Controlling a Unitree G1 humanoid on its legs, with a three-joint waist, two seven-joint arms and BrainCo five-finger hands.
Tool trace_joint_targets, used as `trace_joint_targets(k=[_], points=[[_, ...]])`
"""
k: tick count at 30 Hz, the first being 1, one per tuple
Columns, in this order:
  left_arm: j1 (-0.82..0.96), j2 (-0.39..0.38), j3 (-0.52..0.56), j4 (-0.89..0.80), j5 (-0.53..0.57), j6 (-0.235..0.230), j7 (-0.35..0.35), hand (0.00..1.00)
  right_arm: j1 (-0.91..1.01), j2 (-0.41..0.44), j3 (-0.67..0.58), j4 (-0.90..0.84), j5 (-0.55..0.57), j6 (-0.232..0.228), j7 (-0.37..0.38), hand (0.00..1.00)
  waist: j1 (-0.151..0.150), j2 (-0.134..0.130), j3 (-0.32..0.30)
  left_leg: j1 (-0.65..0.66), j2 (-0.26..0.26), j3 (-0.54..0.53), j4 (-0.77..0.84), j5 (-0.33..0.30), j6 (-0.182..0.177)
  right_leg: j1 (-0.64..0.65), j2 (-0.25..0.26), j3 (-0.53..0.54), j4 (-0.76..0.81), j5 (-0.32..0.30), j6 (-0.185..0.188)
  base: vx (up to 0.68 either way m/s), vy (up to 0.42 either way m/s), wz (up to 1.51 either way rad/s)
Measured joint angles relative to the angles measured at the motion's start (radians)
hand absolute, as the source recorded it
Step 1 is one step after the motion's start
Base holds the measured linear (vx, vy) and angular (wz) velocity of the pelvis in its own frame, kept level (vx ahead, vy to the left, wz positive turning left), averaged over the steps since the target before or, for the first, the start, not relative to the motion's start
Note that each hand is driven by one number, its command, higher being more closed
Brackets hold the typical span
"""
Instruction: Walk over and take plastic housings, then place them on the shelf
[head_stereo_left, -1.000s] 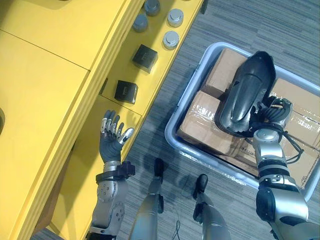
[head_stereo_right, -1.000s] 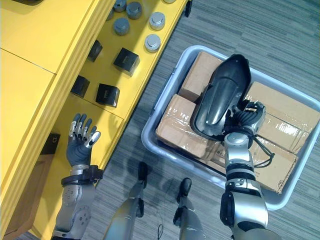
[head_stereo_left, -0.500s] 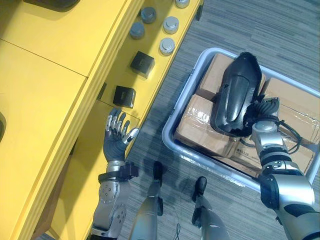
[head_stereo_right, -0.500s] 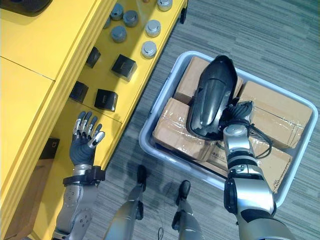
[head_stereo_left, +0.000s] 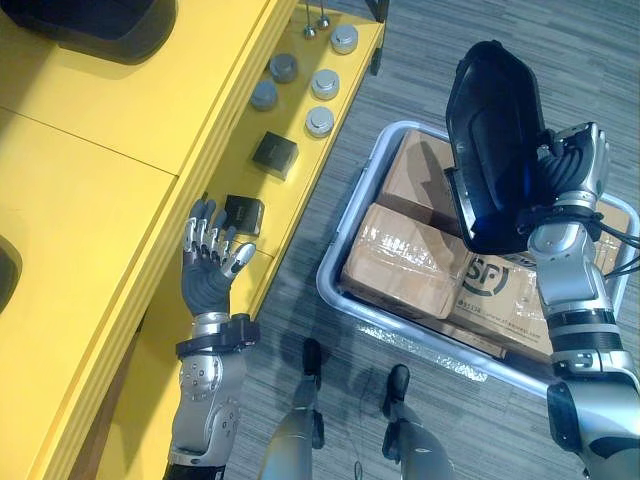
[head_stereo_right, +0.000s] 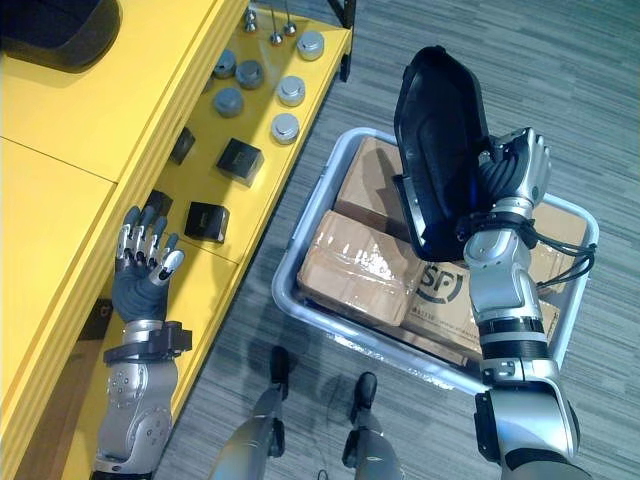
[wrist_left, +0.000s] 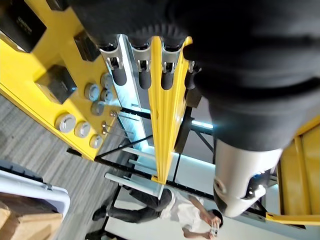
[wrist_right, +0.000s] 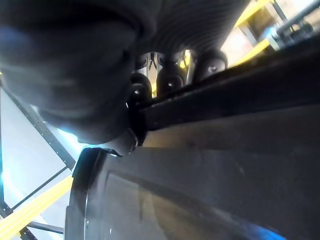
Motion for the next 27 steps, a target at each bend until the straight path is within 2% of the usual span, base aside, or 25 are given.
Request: trace_joint_targets(k=[3, 6, 8, 11, 13, 15, 18, 20, 27], points=[[-0.036, 0.007, -0.032, 0.045, -0.017, 0.003, -0.001, 0.00, 0.001, 0.000, 0.002, -0.028, -0.007, -0.002, 0.008, 1.00, -0.005, -0.002, -0.001, 0.007, 0.000, 0.005, 0.000, 0.001, 0.000, 0.002, 0.000, 0.005, 0.005, 0.000, 0.000, 0.00, -0.005, -0.03], [-0.143, 0.035, -0.143, 0.196, -0.084, 0.013, -0.001, 0.00, 0.002, 0.004, 0.021, -0.085, -0.012, -0.004, 0.008, 1.00, -0.007, -0.011, -0.007, 0.025, 0.004, 0.011, -0.004, 0.000, 0.000, 0.015, 0.004, 0.010, 0.005, 0.000, 0.000, 0.00, -0.014, -0.08], [-0.226, 0.032, -0.206, 0.310, -0.138, 0.026, 0.000, 0.00, 0.006, 0.026, 0.066, -0.136, -0.029, -0.014, 0.008, 1.00, -0.020, -0.036, -0.023, 0.035, 0.008, 0.027, -0.008, 0.000, -0.001, 0.015, 0.007, 0.029, 0.005, 0.000, -0.001, 0.01, -0.011, -0.18], [-0.311, 0.033, -0.257, 0.404, -0.163, 0.036, 0.003, 0.00, 0.045, 0.061, 0.091, -0.215, -0.032, -0.035, 0.003, 1.00, -0.043, -0.064, -0.045, 0.046, 0.011, 0.040, -0.013, -0.001, -0.002, 0.018, 0.010, 0.039, 0.003, 0.001, -0.001, 0.02, -0.013, -0.13], [-0.349, 0.033, -0.273, 0.442, -0.184, 0.037, 0.005, 0.00, 0.049, 0.087, 0.104, -0.228, -0.033, -0.038, 0.003, 1.00, -0.051, -0.074, -0.051, 0.058, 0.012, 0.055, -0.013, -0.003, -0.004, 0.023, 0.011, 0.052, 0.003, 0.001, -0.002, 0.02, 0.000, -0.18], [-0.389, 0.031, -0.296, 0.494, -0.218, 0.043, 0.008, 0.00, 0.065, 0.113, 0.139, -0.244, -0.032, -0.039, -0.004, 1.00, -0.066, -0.077, -0.070, 0.076, 0.014, 0.065, -0.013, -0.006, -0.008, 0.037, 0.013, 0.061, -0.003, 0.002, -0.002, 0.01, 0.002, -0.15], [-0.407, 0.030, -0.328, 0.526, -0.262, 0.044, 0.017, 0.00, 0.120, 0.137, 0.184, -0.305, -0.031, -0.042, -0.004, 1.00, -0.067, -0.082, -0.094, 0.108, 0.024, 0.088, -0.014, -0.015, -0.019, 0.060, 0.024, 0.085, -0.014, 0.005, -0.006, 0.02, -0.004, -0.23], [-0.408, 0.030, -0.344, 0.539, -0.290, 0.044, 0.017, 0.00, 0.139, 0.161, 0.215, -0.317, -0.031, -0.056, -0.005, 1.00, -0.080, -0.083, -0.120, 0.118, 0.031, 0.096, -0.014, -0.019, -0.024, 0.070, 0.031, 0.089, -0.023, 0.007, -0.009, 0.01, -0.007, -0.18], [-0.409, -0.001, -0.441, 0.569, -0.331, 0.044, 0.019, 0.00, 0.237, 0.288, 0.340, -0.428, -0.026, -0.094, -0.004, 1.00, -0.086, -0.083, -0.200, 0.152, 0.058, 0.123, -0.014, -0.031, -0.040, 0.104, 0.059, 0.113, -0.067, 0.022, -0.027, 0.02, 0.002, -0.14]])
